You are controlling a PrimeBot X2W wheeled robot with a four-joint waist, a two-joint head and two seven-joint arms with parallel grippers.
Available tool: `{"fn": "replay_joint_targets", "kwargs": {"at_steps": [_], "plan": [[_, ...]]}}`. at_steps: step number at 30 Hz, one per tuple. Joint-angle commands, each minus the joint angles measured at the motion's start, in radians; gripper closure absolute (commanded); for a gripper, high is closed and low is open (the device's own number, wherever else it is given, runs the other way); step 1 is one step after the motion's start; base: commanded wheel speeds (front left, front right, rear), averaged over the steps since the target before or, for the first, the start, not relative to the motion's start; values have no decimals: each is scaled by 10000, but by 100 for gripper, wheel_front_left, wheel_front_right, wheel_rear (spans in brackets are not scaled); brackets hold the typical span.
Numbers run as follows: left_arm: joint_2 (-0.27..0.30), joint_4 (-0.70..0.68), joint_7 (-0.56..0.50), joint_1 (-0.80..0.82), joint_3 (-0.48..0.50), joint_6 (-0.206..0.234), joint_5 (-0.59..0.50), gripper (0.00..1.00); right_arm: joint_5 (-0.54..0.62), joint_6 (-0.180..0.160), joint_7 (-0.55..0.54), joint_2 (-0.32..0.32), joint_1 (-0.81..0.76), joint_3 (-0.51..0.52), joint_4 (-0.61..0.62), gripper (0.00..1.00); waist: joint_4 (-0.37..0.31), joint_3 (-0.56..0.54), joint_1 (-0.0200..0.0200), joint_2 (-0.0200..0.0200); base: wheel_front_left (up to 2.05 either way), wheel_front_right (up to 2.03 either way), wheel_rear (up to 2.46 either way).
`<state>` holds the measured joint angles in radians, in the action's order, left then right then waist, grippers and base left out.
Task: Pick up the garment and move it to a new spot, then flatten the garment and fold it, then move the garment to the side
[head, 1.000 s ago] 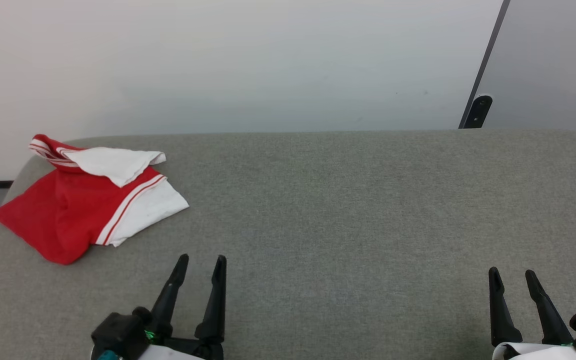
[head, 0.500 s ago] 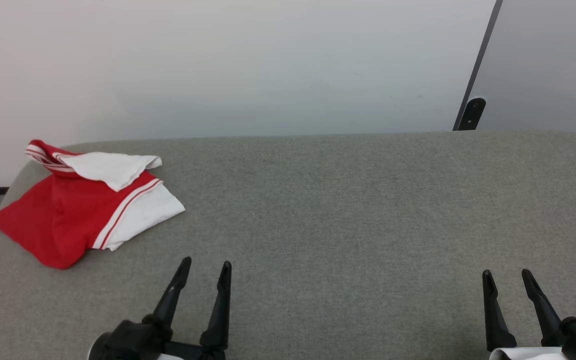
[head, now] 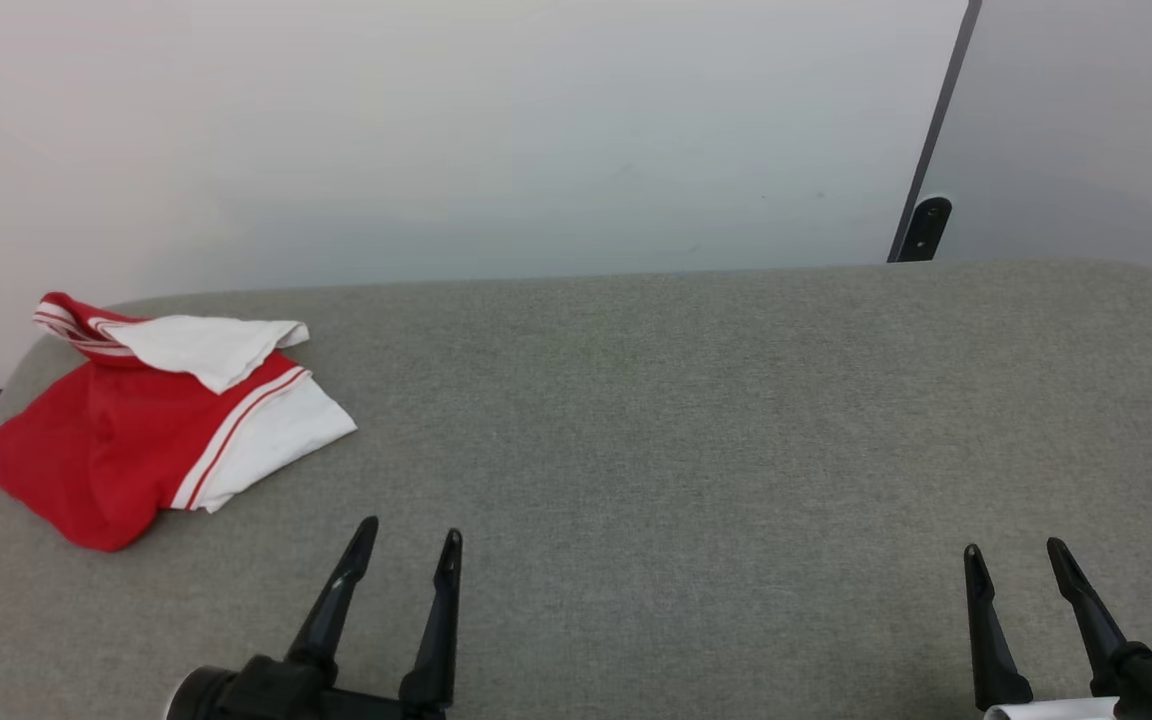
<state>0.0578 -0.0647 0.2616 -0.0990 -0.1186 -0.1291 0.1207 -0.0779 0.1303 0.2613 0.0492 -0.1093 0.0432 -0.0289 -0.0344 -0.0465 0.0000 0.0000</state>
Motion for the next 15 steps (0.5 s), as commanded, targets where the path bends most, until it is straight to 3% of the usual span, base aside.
{"fn": "replay_joint_targets", "kwargs": {"at_steps": [1,15], "plan": [[-6,-37,30,-53,74,-28,-86,0,116,7,58,19,-102,35,39,0,-50,-9,0,0,0,0,0],[161,191,30,40,434,-28,212,0,83,7,56,19,-123,140,-12,0,-176,-23,0,0,0,0,0]]}}
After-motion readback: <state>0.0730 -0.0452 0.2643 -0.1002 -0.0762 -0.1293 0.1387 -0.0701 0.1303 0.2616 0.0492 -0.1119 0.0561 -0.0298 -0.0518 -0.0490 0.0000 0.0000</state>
